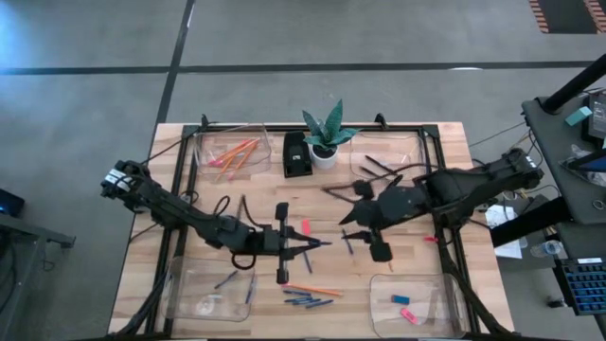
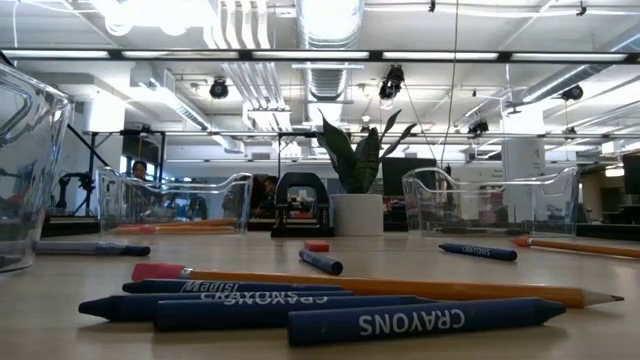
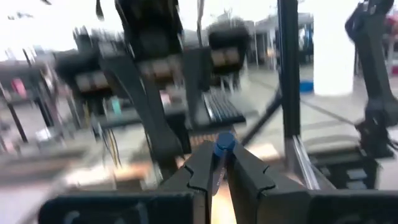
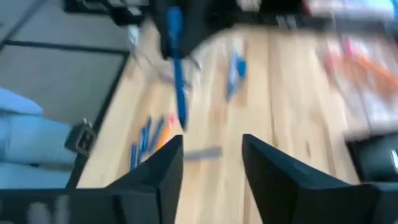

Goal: Sort crayons/erasers/pens/pencils in bins
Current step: Put the blue crayon into the bottom left transparent bin

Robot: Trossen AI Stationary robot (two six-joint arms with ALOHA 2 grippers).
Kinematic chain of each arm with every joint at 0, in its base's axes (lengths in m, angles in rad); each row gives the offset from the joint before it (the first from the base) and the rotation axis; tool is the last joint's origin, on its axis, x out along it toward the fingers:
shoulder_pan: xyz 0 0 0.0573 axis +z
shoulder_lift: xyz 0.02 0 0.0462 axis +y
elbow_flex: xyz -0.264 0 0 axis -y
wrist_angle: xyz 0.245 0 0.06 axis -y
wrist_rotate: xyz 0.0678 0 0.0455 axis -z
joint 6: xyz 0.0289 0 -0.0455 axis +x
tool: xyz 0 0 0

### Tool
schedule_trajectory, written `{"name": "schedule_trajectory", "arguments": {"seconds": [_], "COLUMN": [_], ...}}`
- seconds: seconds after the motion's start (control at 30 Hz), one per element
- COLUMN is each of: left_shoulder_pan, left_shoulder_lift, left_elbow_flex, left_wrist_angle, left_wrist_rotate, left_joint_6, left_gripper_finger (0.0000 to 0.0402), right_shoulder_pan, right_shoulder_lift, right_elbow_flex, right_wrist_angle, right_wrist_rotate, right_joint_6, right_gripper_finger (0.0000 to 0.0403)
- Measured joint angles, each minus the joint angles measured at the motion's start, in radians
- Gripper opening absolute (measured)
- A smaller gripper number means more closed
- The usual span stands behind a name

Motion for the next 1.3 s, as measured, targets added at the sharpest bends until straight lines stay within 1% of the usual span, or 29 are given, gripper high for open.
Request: {"name": "schedule_trajectory", "arguments": {"seconds": [0.1,0.17,0.33,0.4,0.47,0.53,0.63,0.73,0.83,0.97,1.1,1.2,1.3], "left_shoulder_pan": [0.0,0.0,-0.012,-0.026,-0.053,-0.097,-0.187,-0.282,-0.356,-0.417,-0.434,-0.432,-0.433], "left_shoulder_lift": [-0.017,-0.054,-0.222,-0.291,-0.359,-0.414,-0.459,-0.467,-0.434,-0.375,-0.303,-0.252,-0.2], "left_elbow_flex": [0.004,0.01,0.026,0.026,0.022,0.009,-0.018,-0.037,-0.041,-0.044,-0.046,-0.049,-0.053], "left_wrist_angle": [-0.175,-0.329,-0.759,-0.897,-0.995,-1.057,-1.133,-1.173,-1.197,-1.214,-1.351,-1.43,-1.433], "left_wrist_rotate": [-0.005,-0.009,-0.014,0.007,0.039,0.052,0.057,0.057,0.057,0.095,0.154,0.242,0.342], "left_joint_6": [-0.121,-0.245,-0.623,-0.78,-0.927,-1.059,-1.246,-1.414,-1.536,-1.642,-1.762,-1.848,-1.864], "left_gripper_finger": [0.0015,0.0015,0.0015,0.0015,0.0014,0.0014,0.0014,0.0014,0.0014,0.0014,0.0014,0.0014,0.0019], "right_shoulder_pan": [0.0,0.0,0.0,0.0,0.0,0.0,0.0,0.0,0.0,0.0,0.0,0.0,0.0], "right_shoulder_lift": [-0.001,0.0,0.003,0.003,0.003,0.003,0.004,0.004,0.004,0.004,0.004,0.004,0.003], "right_elbow_flex": [0.016,-0.007,-0.122,-0.181,-0.238,-0.292,-0.374,-0.446,-0.495,-0.536,-0.571,-0.595,-0.623], "right_wrist_angle": [-0.13,-0.198,-0.377,-0.405,-0.409,-0.406,-0.4,-0.386,-0.365,-0.289,-0.201,-0.155,-0.126], "right_wrist_rotate": [0.067,0.13,0.3,0.342,0.355,0.354,0.354,0.353,0.346,0.337,0.336,0.333,0.319], "right_joint_6": [0.126,0.217,0.454,0.533,0.6,0.66,0.73,0.786,0.856,0.886,0.887,0.892,0.931], "right_gripper_finger": [0.0174,0.018,0.0182,0.0182,0.0182,0.0182,0.0182,0.018,0.018,0.0178,0.0178,0.0178,0.0178]}}
